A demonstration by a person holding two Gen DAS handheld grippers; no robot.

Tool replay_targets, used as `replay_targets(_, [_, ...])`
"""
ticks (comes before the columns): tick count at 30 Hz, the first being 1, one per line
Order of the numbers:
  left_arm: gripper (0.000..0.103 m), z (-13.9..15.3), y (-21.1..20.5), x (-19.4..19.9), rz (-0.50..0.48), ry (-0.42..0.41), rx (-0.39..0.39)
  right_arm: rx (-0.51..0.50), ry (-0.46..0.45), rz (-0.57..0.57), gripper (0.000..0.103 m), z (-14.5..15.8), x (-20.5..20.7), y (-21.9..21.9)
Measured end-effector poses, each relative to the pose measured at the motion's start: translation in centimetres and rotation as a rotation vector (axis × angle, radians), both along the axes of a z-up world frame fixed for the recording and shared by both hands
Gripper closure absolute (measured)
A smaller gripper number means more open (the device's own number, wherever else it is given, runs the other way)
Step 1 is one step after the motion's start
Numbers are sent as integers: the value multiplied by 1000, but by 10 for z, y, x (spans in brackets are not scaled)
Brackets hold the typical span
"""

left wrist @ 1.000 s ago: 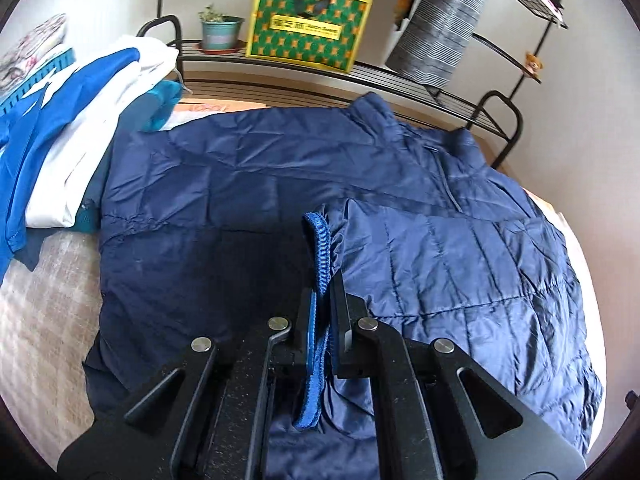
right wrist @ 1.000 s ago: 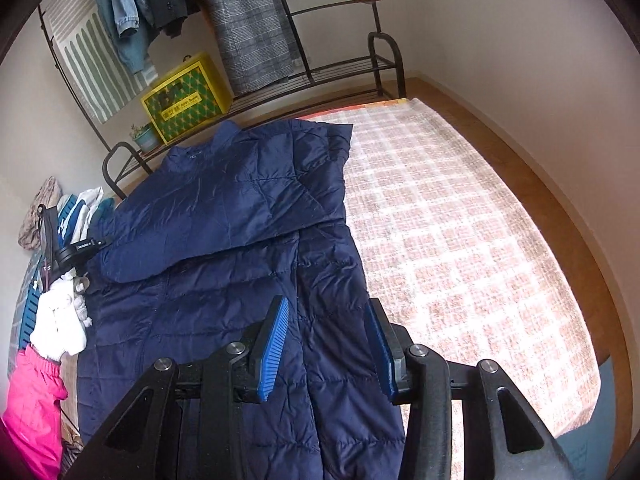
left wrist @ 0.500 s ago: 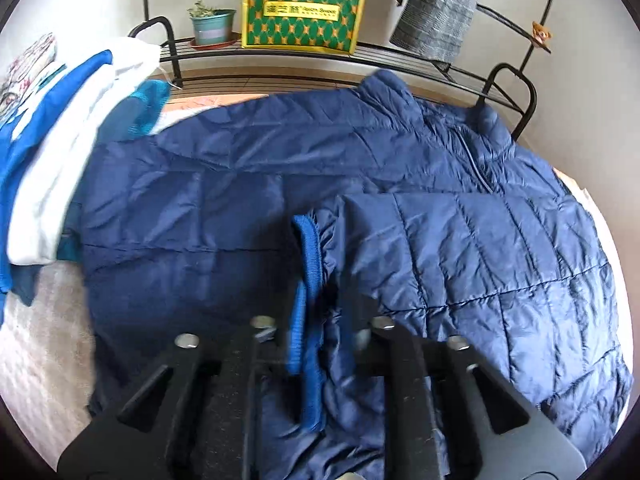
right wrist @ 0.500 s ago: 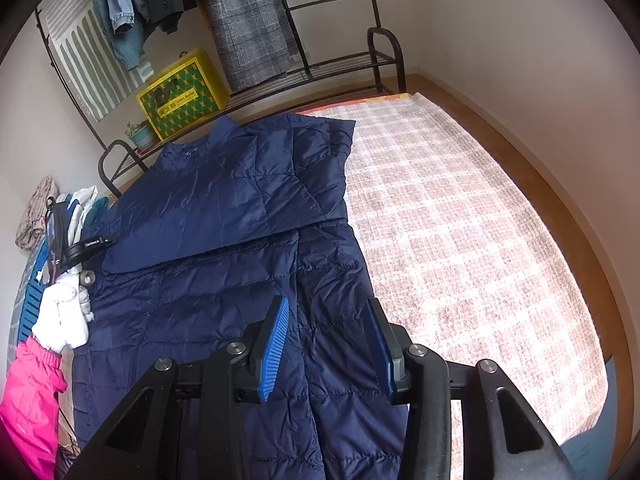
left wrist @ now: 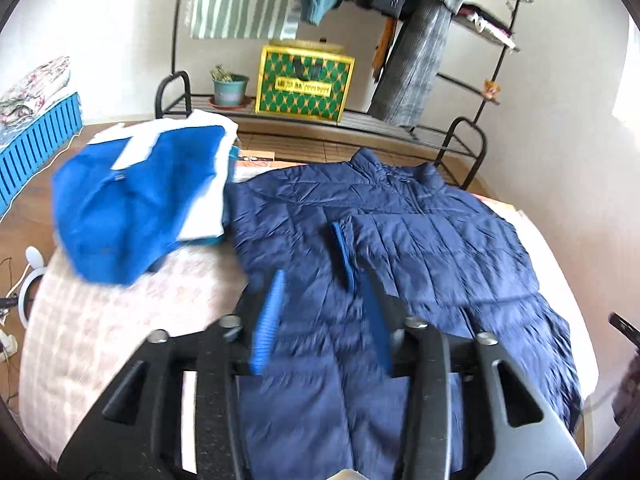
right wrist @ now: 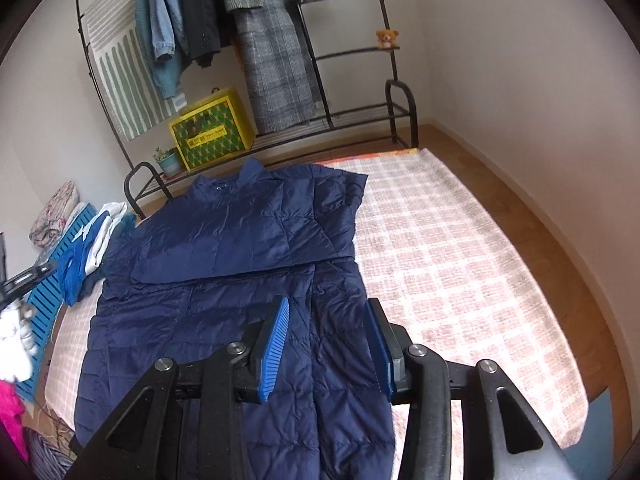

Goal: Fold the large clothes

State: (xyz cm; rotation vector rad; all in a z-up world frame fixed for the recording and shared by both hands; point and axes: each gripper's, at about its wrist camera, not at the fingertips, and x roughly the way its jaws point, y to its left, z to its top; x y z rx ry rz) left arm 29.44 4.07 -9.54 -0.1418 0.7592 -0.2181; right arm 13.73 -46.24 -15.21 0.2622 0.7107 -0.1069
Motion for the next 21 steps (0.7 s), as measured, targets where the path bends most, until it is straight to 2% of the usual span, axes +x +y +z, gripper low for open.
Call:
replay_targets(7, [41,29,56,-103,-4,-13,-44,44,-69,-68,59,29,-70,-29])
replay_targets(10, [40,31,81,-138,15,9,-80,8,-64,-75,48,44,-100,-34])
replay_targets(11, [39,29,87,-146,16,21,-93,-5,-60,-68,44,48,-111,-35])
replay_targets(14, [39,17,101,-169,12,67,-124,20,-57,-52,43,56,-135,-40])
replay_targets(17, [39,3,110,-188,18,113,-122,74,-74,-63,43,65,-162,-47])
replay_targets(21, [39,-5,117,-207,15,139,-105,70,-111,-105,43,84,-199,-56])
